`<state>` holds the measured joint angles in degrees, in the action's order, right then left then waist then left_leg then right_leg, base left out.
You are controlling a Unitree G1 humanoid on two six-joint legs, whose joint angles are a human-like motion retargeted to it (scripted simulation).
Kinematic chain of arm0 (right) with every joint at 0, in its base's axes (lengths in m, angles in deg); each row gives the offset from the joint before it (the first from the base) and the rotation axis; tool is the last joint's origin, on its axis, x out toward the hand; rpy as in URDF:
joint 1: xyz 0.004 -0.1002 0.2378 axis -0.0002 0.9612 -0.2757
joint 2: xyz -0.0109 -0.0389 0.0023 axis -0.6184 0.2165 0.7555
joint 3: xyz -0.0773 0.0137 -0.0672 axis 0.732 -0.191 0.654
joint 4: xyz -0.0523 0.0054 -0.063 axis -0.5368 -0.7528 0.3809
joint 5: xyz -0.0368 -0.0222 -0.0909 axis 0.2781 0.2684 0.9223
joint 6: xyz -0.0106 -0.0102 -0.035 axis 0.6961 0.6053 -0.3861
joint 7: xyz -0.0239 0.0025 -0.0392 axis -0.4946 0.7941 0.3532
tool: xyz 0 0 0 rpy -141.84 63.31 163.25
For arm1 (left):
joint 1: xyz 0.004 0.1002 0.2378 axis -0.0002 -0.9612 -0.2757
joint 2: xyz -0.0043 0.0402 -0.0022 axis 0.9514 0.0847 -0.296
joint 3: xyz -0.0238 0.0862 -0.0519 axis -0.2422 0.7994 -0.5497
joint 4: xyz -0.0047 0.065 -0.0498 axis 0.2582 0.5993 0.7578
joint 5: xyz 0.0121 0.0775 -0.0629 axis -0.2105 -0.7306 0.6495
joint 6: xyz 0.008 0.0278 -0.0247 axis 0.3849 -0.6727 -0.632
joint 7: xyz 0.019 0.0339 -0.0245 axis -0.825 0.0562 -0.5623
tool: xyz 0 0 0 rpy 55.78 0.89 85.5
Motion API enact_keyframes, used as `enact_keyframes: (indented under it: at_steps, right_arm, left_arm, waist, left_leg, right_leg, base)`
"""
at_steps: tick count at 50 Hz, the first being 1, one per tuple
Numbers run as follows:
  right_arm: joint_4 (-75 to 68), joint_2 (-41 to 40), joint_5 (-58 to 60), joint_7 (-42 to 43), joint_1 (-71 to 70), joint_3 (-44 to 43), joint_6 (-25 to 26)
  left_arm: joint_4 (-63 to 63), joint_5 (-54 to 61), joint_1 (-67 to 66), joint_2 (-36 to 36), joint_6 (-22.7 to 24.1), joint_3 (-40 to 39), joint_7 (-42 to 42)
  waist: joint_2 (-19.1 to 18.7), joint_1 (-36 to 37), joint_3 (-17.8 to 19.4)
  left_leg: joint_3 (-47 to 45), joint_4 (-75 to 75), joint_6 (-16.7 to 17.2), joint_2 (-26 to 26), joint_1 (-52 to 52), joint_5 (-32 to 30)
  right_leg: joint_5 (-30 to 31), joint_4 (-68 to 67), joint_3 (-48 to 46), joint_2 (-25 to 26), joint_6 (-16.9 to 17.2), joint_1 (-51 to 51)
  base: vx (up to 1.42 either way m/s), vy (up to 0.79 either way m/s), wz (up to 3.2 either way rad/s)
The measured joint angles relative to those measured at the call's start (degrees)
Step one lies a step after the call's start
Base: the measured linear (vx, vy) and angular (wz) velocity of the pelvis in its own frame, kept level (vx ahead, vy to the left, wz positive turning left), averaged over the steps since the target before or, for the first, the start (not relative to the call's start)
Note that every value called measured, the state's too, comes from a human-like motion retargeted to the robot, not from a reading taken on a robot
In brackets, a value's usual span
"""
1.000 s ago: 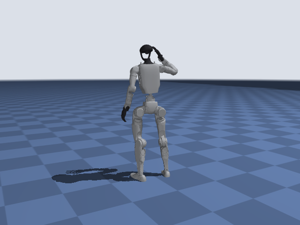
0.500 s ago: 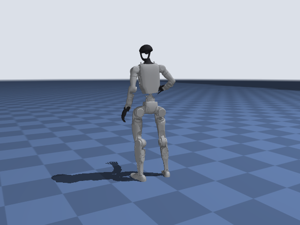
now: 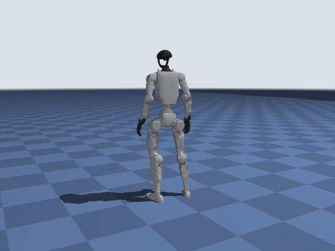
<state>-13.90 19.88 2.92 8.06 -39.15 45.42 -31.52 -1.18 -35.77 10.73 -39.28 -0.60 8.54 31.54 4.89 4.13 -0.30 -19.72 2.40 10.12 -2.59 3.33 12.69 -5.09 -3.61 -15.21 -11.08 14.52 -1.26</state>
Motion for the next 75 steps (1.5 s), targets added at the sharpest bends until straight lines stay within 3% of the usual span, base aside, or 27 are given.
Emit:
enact_keyframes:
  at_steps: [13, 23, 32, 42, 47, 55, 63, 75]
  right_arm:
    - [-5.2, -1.5, -8.2, 8.3, -4.4, -4.7, -0.8]
    - [-5.2, -0.1, -9.8, 7.0, -10.1, -5.0, 1.1]
    - [25.7, 8.4, -6.3, 3.3, -9.8, -12.0, -0.2]
    - [65.7, 33.2, -2.0, 8.4, -17.1, -26.7, -6.0]
    - [79.5, 43.6, -6.7, 11.2, -24.4, -34.1, -9.1]
    - [104.0, 52.9, -17.4, 15.5, -38.3, -41.0, -18.2]
    - [108.9, 59.6, -16.5, 17.7, -49.1, -39.9, -19.9]
    - [107.1, 62.8, -16.4, 16.0, -45.5, -39.9, -19.3]
  left_arm:
    - [0.3, 2.4, 1.7, -0.3, 0.3, 1.8, -1.7]
    - [0.8, 3.2, 2.6, -0.1, -1.3, 2.7, -1.2]
    - [-2.4, 4.2, 1.3, 0.3, -2.6, 2.2, -1.9]
    - [-5.5, 6.3, -1.0, 3.7, -2.1, 3.3, -0.9]
    - [-5.9, 8.8, -1.6, 5.6, -2.2, 2.4, 0.4]
    - [-5.8, 14.1, -3.0, 8.2, -1.5, 2.2, 1.5]
    - [-5.3, 15.1, -4.2, 8.5, -1.2, 2.7, 3.2]
    - [-6.2, 14.6, -5.5, 6.2, -1.3, 2.1, 3.5]
  waist:
    - [-0.9, 0.5, 0.1]
    - [-0.6, 0.9, 0.1]
    - [-0.2, -0.2, 0.7]
    - [0.1, -0.8, 0.5]
    - [0.5, -0.2, 0.5]
    - [1.4, 1.3, 0.1]
    - [2.3, 1.6, -0.1]
    - [2.2, 0.6, 0.1]
  left_leg:
    - [-0.6, -2.7, -0.3, 0.4, 1.7, -1.1]
    - [-0.6, -2.8, -0.4, 0.4, 1.9, -1.2]
    - [-0.9, -2.6, -0.3, 0.3, 1.9, -1.3]
    - [-2.4, -2.9, 0.2, -0.6, 2.1, -1.5]
    - [-2.9, -3.0, 0.2, -0.7, 2.2, -1.6]
    - [-3.2, -3.0, 0.1, -0.9, 2.1, -1.6]
    - [-3.3, -2.9, 0.1, -0.9, 2.1, -1.5]
    - [-3.8, -3.0, 0.4, -1.2, 2.4, -1.5]
  right_leg:
    - [0.3, 0.0, 1.1, 0.2, -0.2, 0.1]
    - [0.4, 0.0, 1.2, 0.2, -0.2, 0.0]
    - [0.7, 0.0, 1.3, 0.3, 0.5, 0.0]
    - [1.5, 0.5, 2.7, 1.5, 0.5, 0.7]
    - [1.7, 0.6, 3.2, 1.8, 0.5, 0.9]
    - [1.9, 0.9, 3.4, 2.0, 0.5, 1.1]
    - [1.8, 0.9, 3.4, 2.0, 0.5, 1.0]
    - [1.8, 0.8, 3.9, 2.3, 0.5, 1.1]
  base:
    - [0.00, 0.00, 0.00]
    - [0.00, 0.00, 0.00]
    - [0.00, 0.00, 0.00]
    - [0.00, 0.00, 0.00]
    - [0.00, 0.00, 0.00]
    - [0.00, 0.00, 0.00]
    - [0.00, 0.00, 0.00]
    - [0.00, 0.00, 0.00]
